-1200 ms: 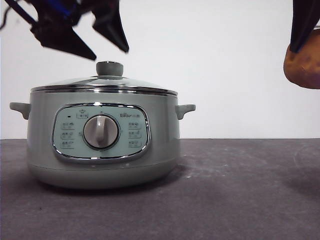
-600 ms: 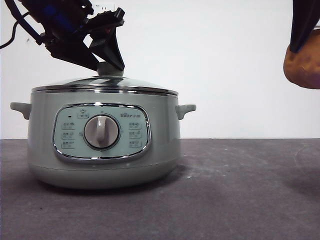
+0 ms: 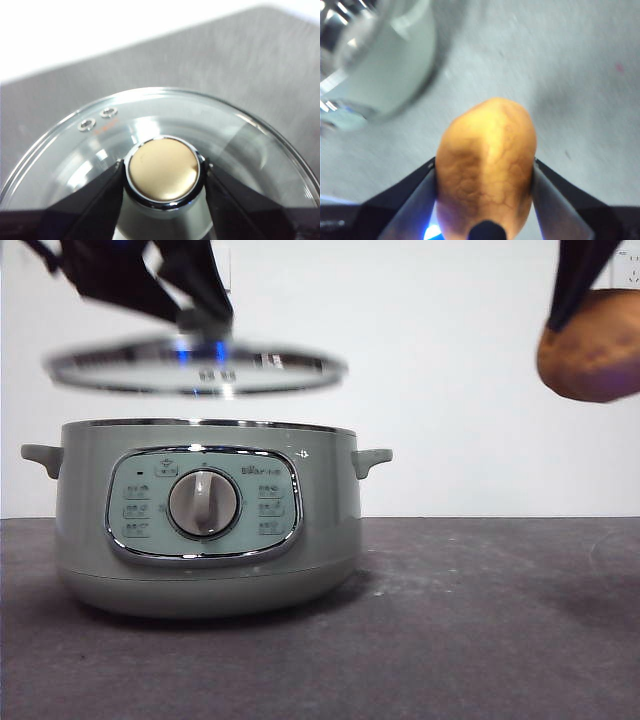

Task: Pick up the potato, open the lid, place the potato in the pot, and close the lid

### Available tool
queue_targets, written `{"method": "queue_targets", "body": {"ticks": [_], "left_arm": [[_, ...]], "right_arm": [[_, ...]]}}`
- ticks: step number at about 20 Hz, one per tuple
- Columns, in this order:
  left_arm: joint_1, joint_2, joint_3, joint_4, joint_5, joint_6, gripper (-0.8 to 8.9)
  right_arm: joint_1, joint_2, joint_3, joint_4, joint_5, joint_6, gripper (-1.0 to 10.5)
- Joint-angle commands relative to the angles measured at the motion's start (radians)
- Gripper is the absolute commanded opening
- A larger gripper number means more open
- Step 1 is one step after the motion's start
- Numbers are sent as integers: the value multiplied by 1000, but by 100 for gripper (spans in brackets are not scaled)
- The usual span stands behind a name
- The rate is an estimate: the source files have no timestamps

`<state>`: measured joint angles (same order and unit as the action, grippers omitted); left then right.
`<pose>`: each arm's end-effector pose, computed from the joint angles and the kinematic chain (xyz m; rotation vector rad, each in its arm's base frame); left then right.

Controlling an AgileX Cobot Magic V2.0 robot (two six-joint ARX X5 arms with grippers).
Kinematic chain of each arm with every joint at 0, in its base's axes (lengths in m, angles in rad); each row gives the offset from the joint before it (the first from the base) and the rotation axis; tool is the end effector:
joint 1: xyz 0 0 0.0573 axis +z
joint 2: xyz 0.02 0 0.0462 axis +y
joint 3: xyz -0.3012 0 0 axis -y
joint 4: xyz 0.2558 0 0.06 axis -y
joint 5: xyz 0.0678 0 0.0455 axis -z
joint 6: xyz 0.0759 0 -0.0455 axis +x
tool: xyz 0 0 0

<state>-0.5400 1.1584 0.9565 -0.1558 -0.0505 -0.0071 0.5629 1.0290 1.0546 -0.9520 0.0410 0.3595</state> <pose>0.2562 -0.1491 0.3367 0.0982 0.3473 -0.4830 0.1752 0.1068 0.3133 0.0497 0.9627 0.3150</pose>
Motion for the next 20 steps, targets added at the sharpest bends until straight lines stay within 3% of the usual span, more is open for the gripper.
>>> {"method": "queue_targets", "body": {"ticks": [1,5,13,20], "left_arm": [[-4,-100,57,4,-2,27,-9],[-4,-254,120,-153,-52,47,-9],[-4,-500,146,-348,-162,64,-9],[-4,-612,146,-450,-257,64,-9]], "right_arm": [[3,10,2,87,-72,5,0],[25,94,27,185,-173,5,0],[154,429,282,275,-172,-60,0],[167,755,563,293,-171,-138,-1]]}}
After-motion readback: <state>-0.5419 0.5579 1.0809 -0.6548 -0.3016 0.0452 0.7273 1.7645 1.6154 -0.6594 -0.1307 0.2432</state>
